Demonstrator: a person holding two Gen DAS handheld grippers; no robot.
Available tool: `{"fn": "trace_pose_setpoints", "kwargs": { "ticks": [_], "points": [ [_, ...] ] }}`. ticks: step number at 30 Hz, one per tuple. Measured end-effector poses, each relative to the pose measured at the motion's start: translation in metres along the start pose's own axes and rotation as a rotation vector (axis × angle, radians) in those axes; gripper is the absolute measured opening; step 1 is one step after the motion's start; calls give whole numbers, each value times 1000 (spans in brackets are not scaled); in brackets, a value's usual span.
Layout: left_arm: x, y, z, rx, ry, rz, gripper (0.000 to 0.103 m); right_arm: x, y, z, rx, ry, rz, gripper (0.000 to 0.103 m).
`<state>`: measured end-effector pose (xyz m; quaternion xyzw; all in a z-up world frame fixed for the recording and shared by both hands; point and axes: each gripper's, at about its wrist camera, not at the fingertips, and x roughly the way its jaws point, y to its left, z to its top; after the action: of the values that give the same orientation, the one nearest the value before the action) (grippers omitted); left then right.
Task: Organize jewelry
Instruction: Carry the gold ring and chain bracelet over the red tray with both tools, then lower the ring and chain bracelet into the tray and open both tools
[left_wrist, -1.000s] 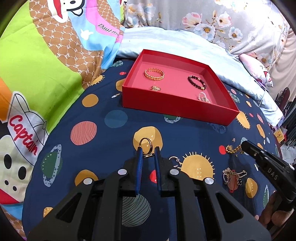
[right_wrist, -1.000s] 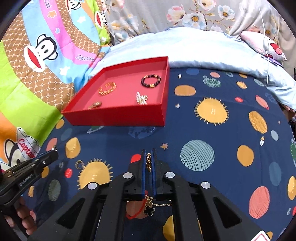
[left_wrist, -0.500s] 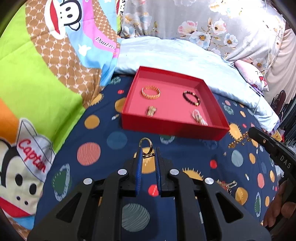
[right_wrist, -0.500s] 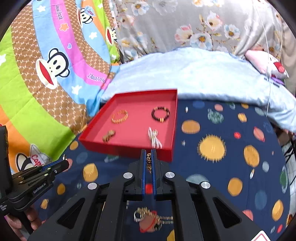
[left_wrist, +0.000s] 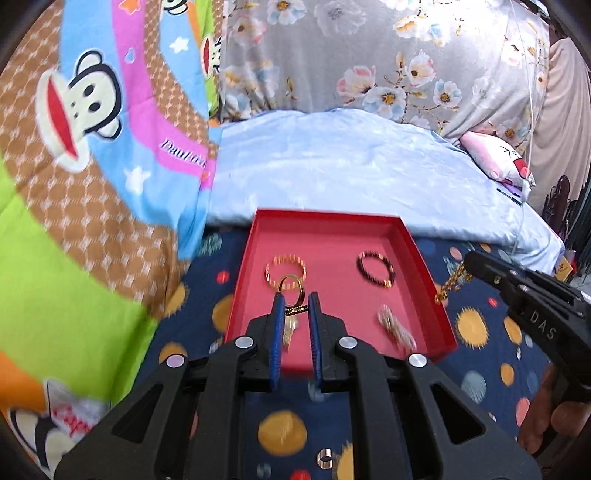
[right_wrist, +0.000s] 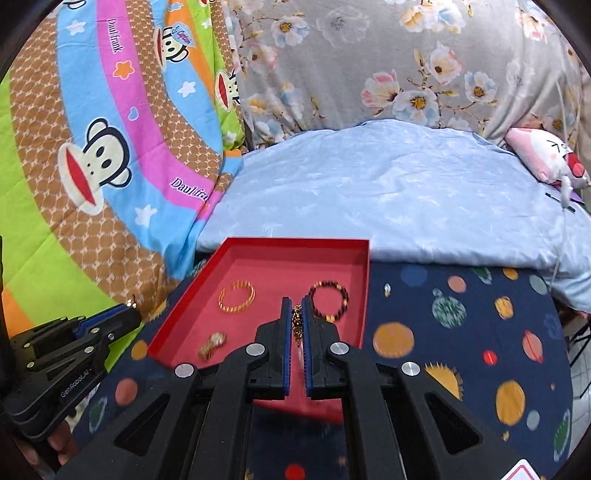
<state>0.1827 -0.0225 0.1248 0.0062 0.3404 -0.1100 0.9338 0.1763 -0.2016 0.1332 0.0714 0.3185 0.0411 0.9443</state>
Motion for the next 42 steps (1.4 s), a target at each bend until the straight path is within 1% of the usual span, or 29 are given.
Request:
{"fn": "trace_pose_setpoints", "kwargs": {
  "ticks": [4,7,11,19,25,26,27,28,29,30,35,38,42],
  "points": [
    [28,0,16,-17,19,-18,12,25,-5,12,21,11,15,5],
    [51,1,21,-21,39,-1,12,40,-6,15,19,21,12,5],
    [74,2,20,-26,66,16,12,60,-6,13,3,45,5,5],
    [103,8,17,-37,102,44,12,91,-10,9,11,87,-2,5],
    [115,10,13,-30,115,79,13,102,-6,4,-7,99,-3,6],
    [116,10,12,-31,113,96,14,102,-6,4,-5,91,-8,8],
    [117,11,12,-33,114,108,24,102,-6,3,-3,91,-10,9],
    [118,13,11,-40,114,122,42,101,-7,3,2,91,-10,11],
    [117,15,11,-55,105,136,50,101,-8,3,8,89,-10,13],
    [115,17,11,-63,95,142,56,100,-9,2,12,87,-8,15],
    [106,22,13,-74,85,135,56,87,-13,0,35,79,1,16],
    [95,20,12,-58,74,143,56,76,-14,-4,44,75,7,16],
    [77,19,6,-50,65,134,56,51,-15,-16,50,72,13,16]
  ]
}}
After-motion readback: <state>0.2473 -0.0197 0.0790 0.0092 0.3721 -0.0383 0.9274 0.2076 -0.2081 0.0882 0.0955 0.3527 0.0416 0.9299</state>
